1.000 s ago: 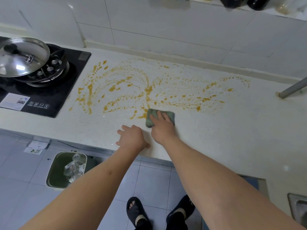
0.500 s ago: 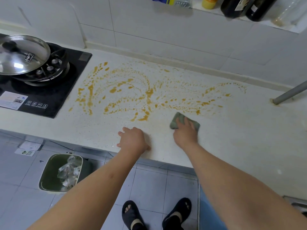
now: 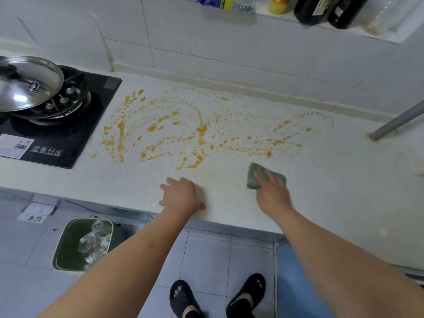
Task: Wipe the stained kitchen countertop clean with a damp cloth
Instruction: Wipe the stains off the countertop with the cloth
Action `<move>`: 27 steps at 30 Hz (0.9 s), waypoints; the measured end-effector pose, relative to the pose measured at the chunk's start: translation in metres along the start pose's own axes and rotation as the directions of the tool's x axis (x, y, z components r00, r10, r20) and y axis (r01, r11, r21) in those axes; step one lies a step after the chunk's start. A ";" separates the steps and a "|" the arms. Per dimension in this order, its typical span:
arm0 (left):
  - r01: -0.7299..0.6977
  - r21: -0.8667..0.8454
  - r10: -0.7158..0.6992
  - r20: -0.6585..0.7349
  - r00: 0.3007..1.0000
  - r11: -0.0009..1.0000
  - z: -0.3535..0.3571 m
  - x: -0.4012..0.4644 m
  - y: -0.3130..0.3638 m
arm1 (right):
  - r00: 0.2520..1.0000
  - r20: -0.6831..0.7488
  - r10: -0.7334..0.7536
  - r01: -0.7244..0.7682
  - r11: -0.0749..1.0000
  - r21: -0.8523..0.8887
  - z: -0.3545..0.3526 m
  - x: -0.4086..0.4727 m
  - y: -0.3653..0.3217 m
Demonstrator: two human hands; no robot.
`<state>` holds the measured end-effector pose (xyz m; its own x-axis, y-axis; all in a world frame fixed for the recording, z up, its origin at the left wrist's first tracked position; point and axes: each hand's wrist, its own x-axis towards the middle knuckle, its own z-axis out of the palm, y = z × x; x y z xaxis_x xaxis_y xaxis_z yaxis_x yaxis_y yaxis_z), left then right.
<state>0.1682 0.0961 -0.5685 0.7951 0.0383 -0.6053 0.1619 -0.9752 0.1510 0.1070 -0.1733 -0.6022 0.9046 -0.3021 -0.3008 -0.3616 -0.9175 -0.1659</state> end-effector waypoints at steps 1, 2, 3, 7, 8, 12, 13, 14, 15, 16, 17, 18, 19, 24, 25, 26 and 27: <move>0.002 0.001 -0.002 0.000 1.000 1.000 0.000 0.000 0.000 | 0.996 0.001 0.093 -0.093 0.996 0.005 -0.004 0.003 0.002; -0.002 0.007 0.002 -0.001 1.000 1.000 0.000 0.000 0.000 | 0.985 0.000 0.172 -0.172 0.985 0.010 -0.006 0.007 -0.002; -0.014 0.018 0.014 -0.005 1.000 1.000 0.001 0.000 -0.001 | 0.974 -0.004 0.225 -0.225 0.974 0.000 -0.007 0.008 -0.013; -0.123 0.109 0.130 -0.064 0.989 0.986 -0.005 0.001 -0.009 | 1.000 0.018 -0.015 0.016 0.998 -0.063 0.011 -0.001 -0.090; -0.168 0.137 0.179 -0.074 0.981 0.976 -0.009 0.001 -0.014 | 0.993 0.049 -0.104 0.106 0.994 -0.032 0.019 -0.004 -0.108; -0.217 0.086 0.225 -0.095 0.970 0.972 -0.033 0.007 -0.042 | 0.940 0.145 -0.307 0.303 0.952 0.052 0.035 -0.012 -0.146; -0.210 0.062 0.216 -0.107 0.971 0.976 -0.038 0.010 -0.051 | 0.934 0.148 -0.325 0.322 0.946 0.044 0.034 -0.012 -0.144; -0.197 0.040 0.201 -0.124 0.972 0.980 -0.042 0.012 -0.061 | 0.937 0.146 -0.316 0.315 0.949 0.032 0.032 -0.011 -0.137; -0.173 0.032 0.176 -0.146 0.974 0.984 -0.044 0.014 -0.070 | 0.951 0.137 -0.278 0.279 0.960 0.014 0.029 -0.009 -0.129; -0.137 0.032 0.140 -0.165 0.976 0.990 -0.047 0.017 -0.079 | 0.969 0.120 -0.218 0.220 0.976 -0.005 0.025 -0.005 -0.122; -0.085 0.031 0.089 -0.170 0.982 0.996 -0.049 0.020 -0.087 | 0.984 0.101 -0.145 0.147 0.989 -0.012 0.021 0.000 -0.115; -0.014 0.019 0.017 -0.153 0.988 1.000 -0.051 0.022 -0.093 | 0.993 0.090 -0.079 0.080 0.997 -0.006 0.015 0.006 -0.110; 0.066 0.002 -0.065 -0.117 0.991 0.998 -0.053 0.024 -0.098 | 0.995 0.089 -0.036 0.035 0.999 0.010 0.011 0.011 -0.108; 0.189 -0.089 -0.189 0.015 0.982 0.978 -0.050 0.034 -0.104 | 0.996 0.087 0.017 -0.021 0.999 0.041 0.001 0.039 -0.129; 0.191 -0.094 -0.191 0.008 0.982 0.977 -0.049 0.035 -0.103 | 0.996 0.089 0.029 -0.034 0.998 0.056 -0.002 0.044 -0.136; 0.195 -0.098 -0.195 0.006 0.981 0.976 -0.048 0.037 -0.103 | 0.995 0.096 0.041 -0.049 0.996 0.079 -0.004 0.051 -0.146; 0.198 -0.098 -0.198 0.007 0.980 0.975 -0.047 0.039 -0.102 | 0.994 0.102 0.050 -0.062 0.992 0.110 -0.006 0.058 -0.154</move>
<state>0.2099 0.2077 -0.5707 0.7430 0.2292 -0.6288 0.3726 -0.9221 0.1042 0.2167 -0.0508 -0.5884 0.8575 -0.3200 -0.4029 -0.4392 -0.8631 -0.2493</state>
